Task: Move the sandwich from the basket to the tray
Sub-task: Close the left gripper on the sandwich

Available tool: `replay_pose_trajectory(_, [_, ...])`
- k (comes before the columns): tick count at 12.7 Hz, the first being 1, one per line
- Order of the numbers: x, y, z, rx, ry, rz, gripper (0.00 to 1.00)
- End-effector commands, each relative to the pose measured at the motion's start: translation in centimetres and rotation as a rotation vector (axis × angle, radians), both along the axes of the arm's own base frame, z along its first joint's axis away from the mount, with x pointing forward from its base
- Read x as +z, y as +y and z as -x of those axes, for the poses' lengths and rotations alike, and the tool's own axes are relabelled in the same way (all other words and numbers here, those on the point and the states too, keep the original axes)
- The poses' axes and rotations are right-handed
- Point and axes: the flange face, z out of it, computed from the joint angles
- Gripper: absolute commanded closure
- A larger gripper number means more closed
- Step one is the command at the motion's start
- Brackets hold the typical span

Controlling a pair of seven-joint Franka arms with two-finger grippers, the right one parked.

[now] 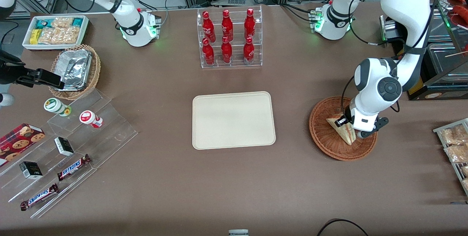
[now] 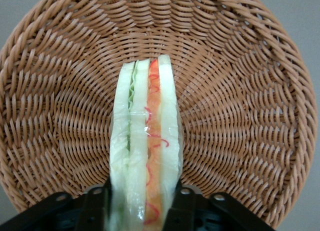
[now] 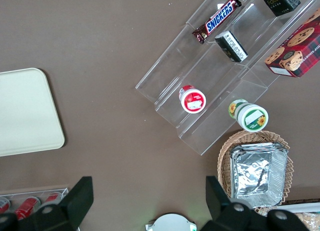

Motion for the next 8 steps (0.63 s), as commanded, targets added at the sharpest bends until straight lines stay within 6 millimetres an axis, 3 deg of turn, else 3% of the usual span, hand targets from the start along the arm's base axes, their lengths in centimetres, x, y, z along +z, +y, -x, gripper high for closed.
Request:
replay_pose_trajectory(1, [2.9,-0.4,-1.3,-0.025,0.029,-0.011,1.0])
replay_pose_trajectory(3, [4.2,-2.7,-1.7,-0.128,0.047,-0.015,1.0])
replay_pose_trajectory(5, [5.8,-3.7,-2.5,-0.212,0.076,-0.011,1.0])
replay_pose_trajectory(8, [7.4,-10.5,-2.4,-0.319,0.094,-0.014,1.0])
